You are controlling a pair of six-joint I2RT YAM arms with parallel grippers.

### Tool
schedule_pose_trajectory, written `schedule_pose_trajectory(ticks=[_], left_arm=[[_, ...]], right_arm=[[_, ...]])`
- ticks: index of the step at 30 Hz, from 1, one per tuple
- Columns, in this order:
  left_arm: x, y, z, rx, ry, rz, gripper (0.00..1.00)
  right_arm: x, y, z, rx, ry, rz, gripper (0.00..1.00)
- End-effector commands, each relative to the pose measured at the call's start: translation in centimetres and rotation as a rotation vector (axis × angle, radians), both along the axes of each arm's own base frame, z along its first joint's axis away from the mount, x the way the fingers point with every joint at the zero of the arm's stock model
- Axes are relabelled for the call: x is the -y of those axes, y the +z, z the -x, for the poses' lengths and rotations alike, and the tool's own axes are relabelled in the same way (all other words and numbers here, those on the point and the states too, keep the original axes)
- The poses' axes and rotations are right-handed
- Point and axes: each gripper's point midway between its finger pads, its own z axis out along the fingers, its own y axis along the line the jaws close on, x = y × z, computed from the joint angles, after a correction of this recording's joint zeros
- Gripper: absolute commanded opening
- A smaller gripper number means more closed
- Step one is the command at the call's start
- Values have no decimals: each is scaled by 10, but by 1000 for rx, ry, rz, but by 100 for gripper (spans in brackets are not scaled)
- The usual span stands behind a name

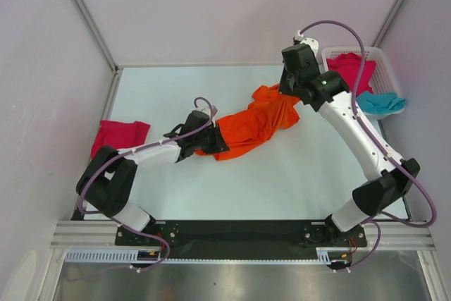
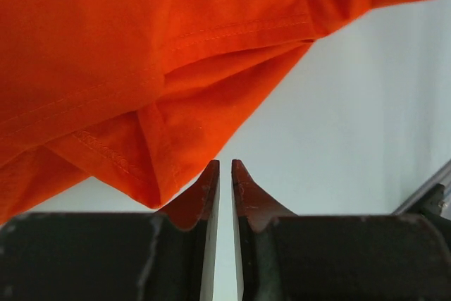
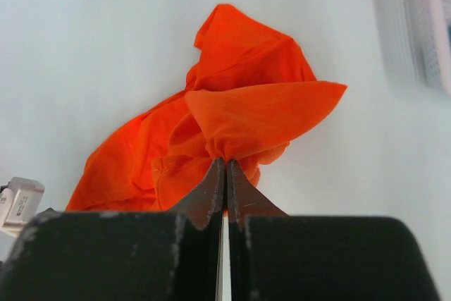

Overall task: Fold and stack the t-shirts
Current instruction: Flatten out the tshirt

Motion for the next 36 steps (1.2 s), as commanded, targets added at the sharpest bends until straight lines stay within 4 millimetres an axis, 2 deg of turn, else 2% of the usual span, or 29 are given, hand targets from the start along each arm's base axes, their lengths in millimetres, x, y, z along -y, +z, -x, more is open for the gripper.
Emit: schedule_pose_trajectory(ticks=[1, 11, 19, 24, 27, 28, 30, 31, 34, 36], left_arm=[[-12, -8, -15, 78, 63, -89, 15], [-45, -25, -19, 81, 157, -257, 13], [-39, -44, -17, 43, 150, -236, 12], [-32, -45, -18, 29, 140, -214, 12], [-32, -40, -19, 40, 149, -211, 19], [-35, -40, -18, 39, 156, -221, 27], [-37, -33, -19, 52, 169, -220, 37], [-40, -32, -18, 54, 178, -230, 45], [-44, -28, -20, 66, 193, -242, 52], [-45, -27, -20, 70, 196, -243, 53]], right_arm=[[20, 26, 12, 64, -57, -1, 0], [20, 9, 12, 24, -57, 22, 0], [24, 13, 16, 27, -60, 36, 0], [30, 14, 15, 30, -71, 58, 0], [30, 10, 14, 23, -73, 65, 0], [29, 9, 13, 18, -73, 65, 0], [28, 6, 12, 13, -71, 68, 0], [28, 5, 12, 12, -71, 66, 0], [26, 1, 11, 6, -67, 63, 0], [25, 0, 10, 4, -64, 60, 0]])
